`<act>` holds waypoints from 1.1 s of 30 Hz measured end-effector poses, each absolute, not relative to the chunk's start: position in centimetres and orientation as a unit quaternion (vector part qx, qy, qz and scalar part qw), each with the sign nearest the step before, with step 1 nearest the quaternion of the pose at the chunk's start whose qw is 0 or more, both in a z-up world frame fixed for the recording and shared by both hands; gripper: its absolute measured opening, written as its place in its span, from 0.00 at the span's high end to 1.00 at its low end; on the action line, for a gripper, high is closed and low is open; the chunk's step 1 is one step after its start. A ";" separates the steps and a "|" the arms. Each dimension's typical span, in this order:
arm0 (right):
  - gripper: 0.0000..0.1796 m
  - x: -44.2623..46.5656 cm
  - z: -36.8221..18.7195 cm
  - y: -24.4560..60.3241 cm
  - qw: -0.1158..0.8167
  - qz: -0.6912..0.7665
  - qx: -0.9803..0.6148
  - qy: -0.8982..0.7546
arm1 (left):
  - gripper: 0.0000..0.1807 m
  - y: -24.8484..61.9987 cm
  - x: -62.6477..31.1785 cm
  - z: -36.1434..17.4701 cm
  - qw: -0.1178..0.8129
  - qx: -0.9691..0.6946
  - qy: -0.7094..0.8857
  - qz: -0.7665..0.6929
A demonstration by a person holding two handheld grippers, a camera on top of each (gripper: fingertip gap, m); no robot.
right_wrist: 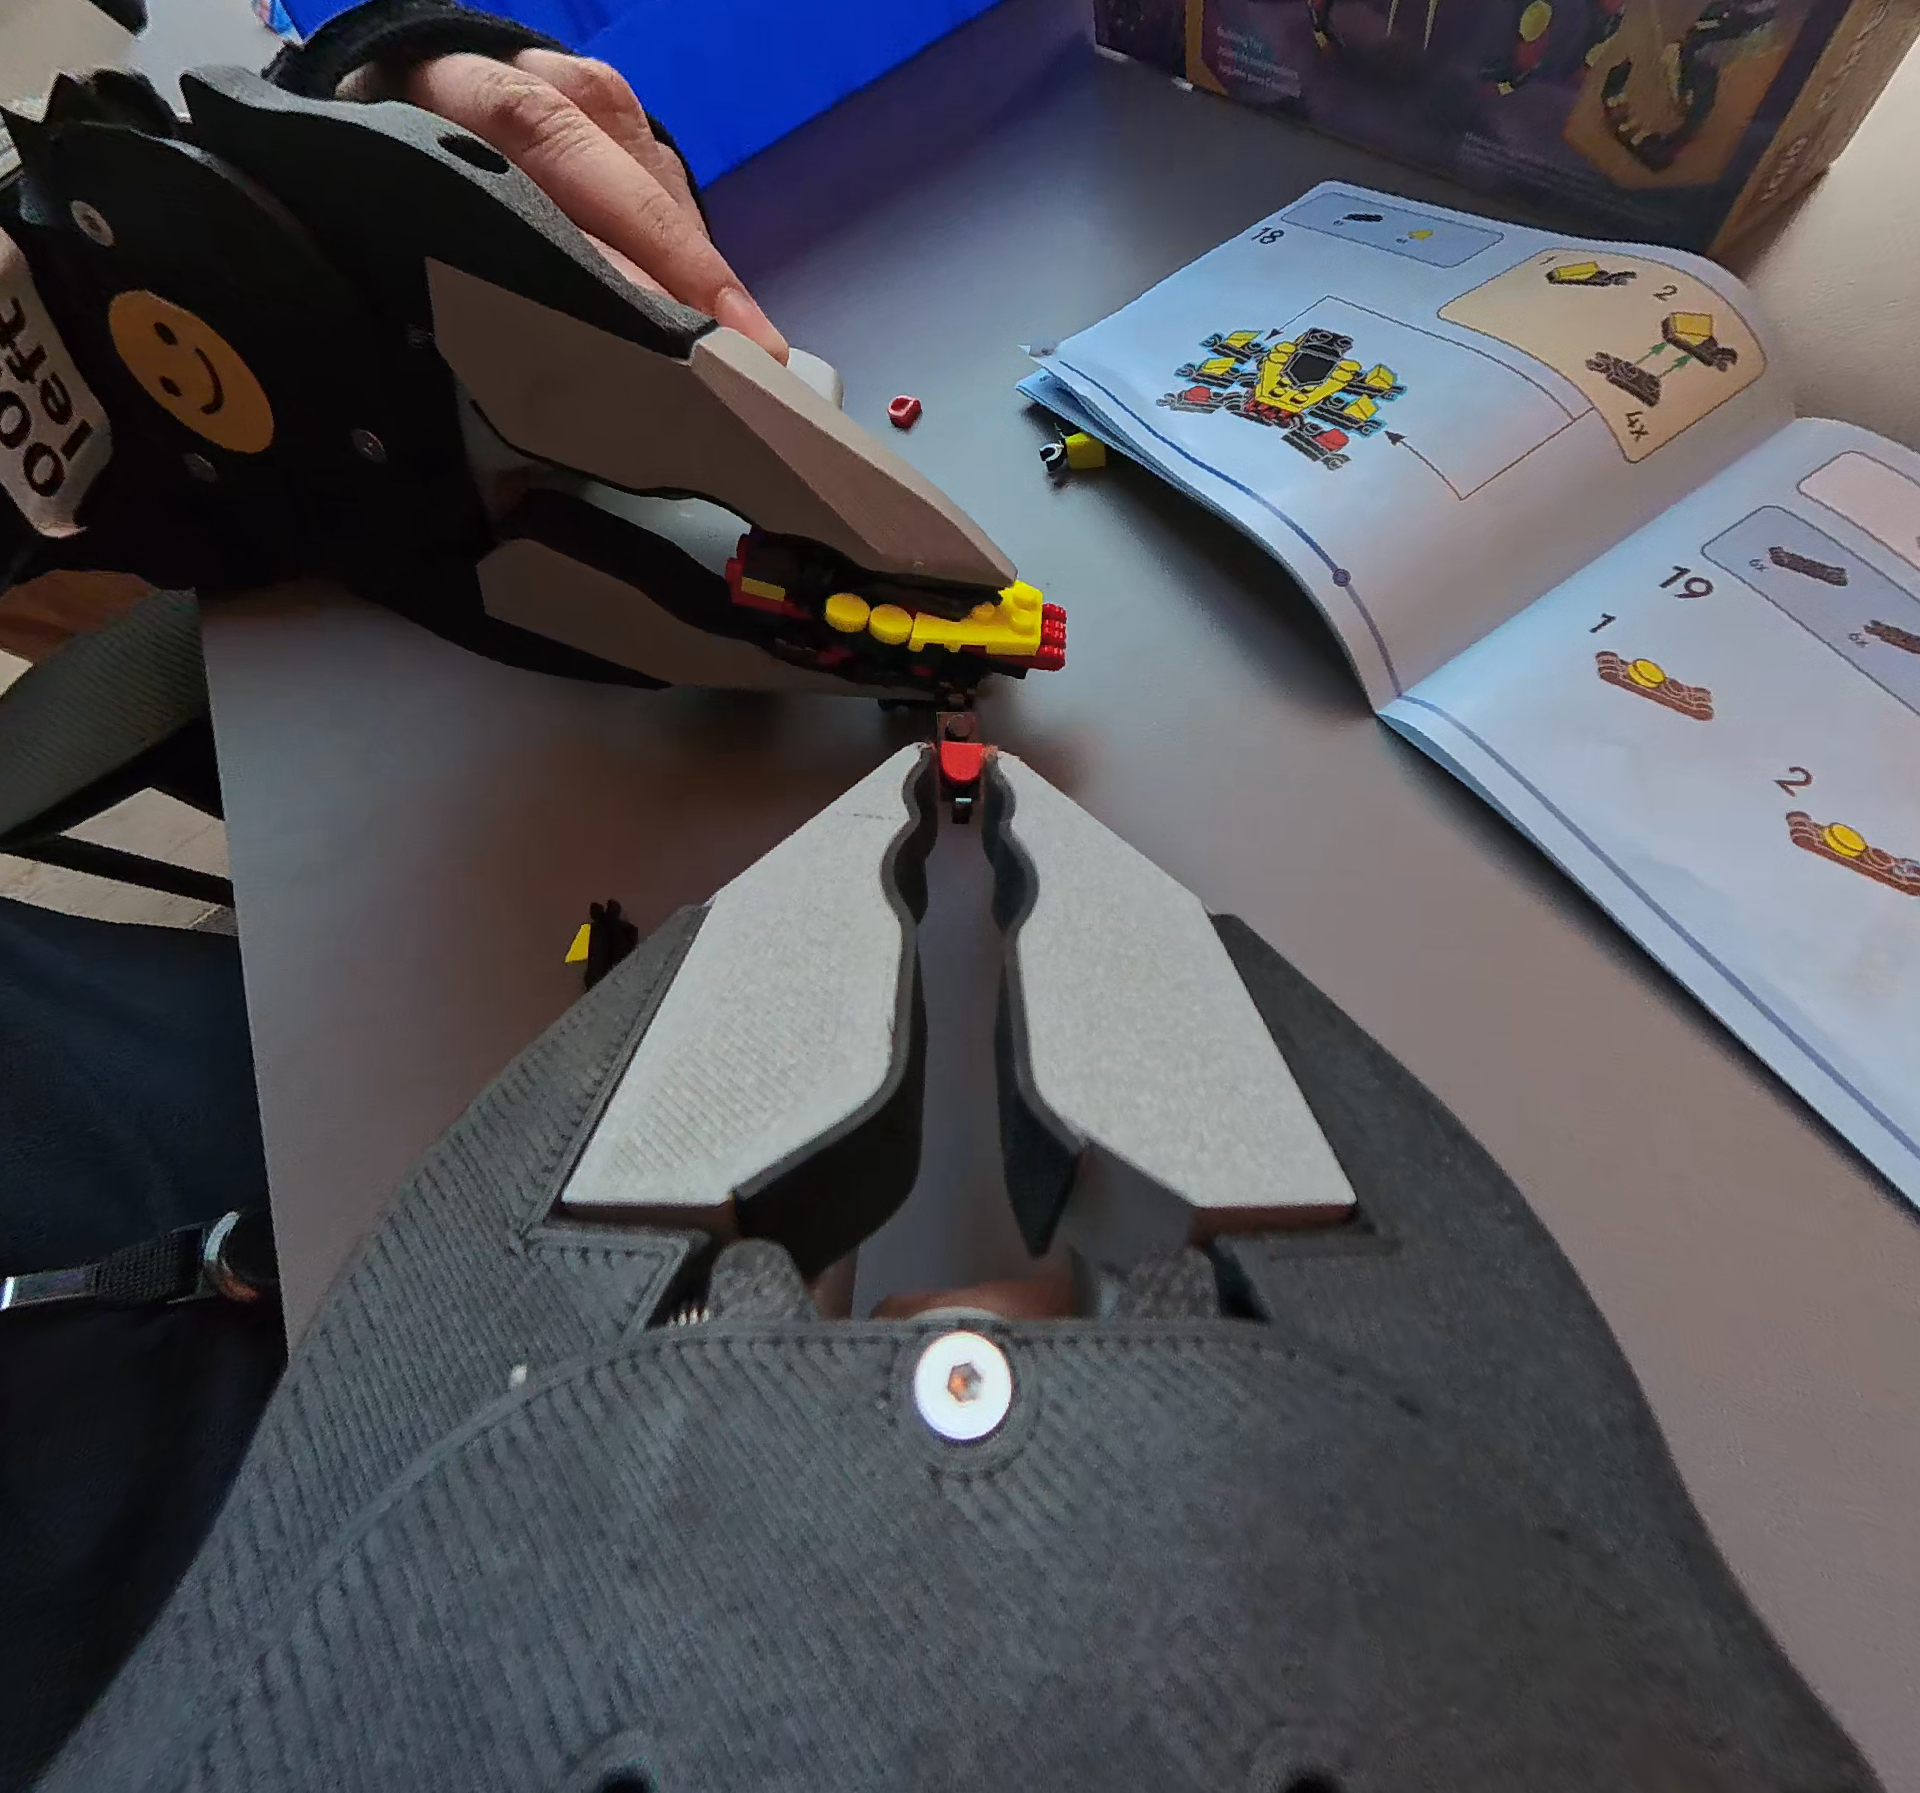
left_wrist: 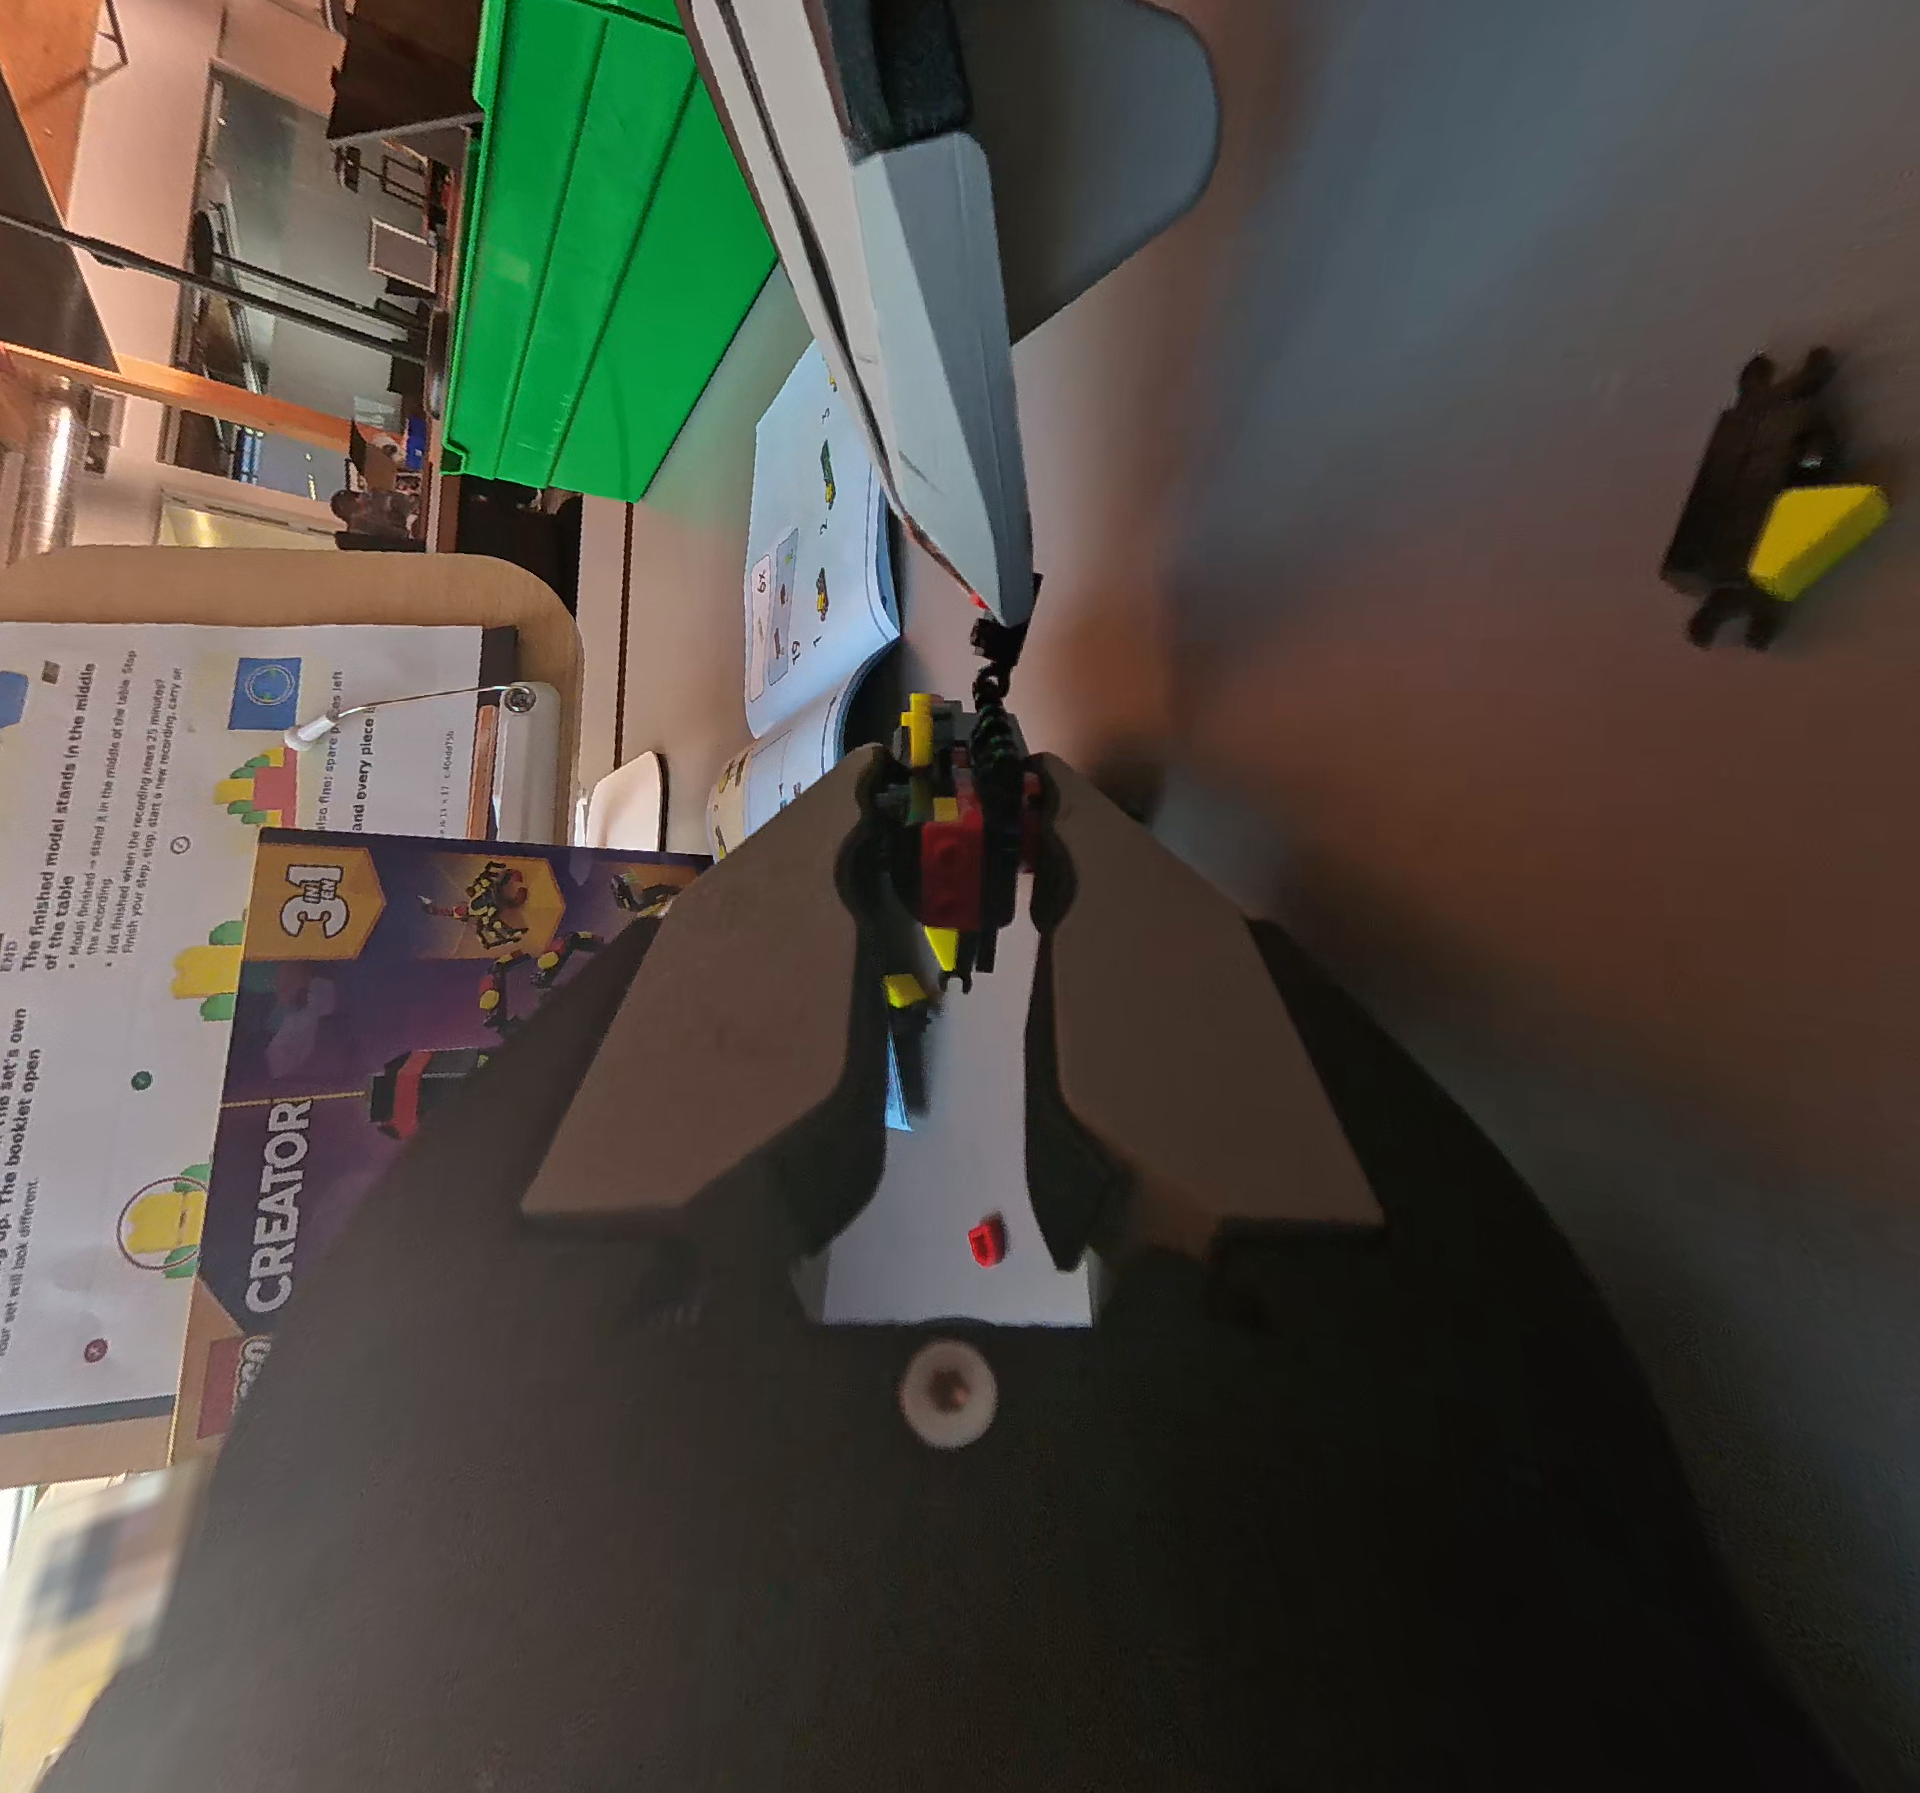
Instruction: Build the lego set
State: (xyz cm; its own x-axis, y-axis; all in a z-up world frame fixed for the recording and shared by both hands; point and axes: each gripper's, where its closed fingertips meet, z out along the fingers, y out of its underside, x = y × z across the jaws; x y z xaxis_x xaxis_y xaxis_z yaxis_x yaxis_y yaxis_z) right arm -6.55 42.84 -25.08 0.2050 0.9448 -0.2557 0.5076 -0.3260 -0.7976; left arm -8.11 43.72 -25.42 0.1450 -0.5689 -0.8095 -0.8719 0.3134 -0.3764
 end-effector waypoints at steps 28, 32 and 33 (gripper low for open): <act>0.97 -6.8 -23.1 43.6 0.323 0.431 -0.701 -0.468 | 0.87 43.2 -6.5 -24.9 0.525 -0.562 0.628 0.119; 0.97 -6.7 -22.9 43.7 0.322 0.443 -0.699 -0.459 | 0.87 43.4 -6.8 -24.7 0.528 -0.583 0.611 0.093; 0.97 -6.7 -22.9 43.7 0.321 0.444 -0.700 -0.458 | 0.87 43.5 -6.9 -24.7 0.527 -0.589 0.606 0.088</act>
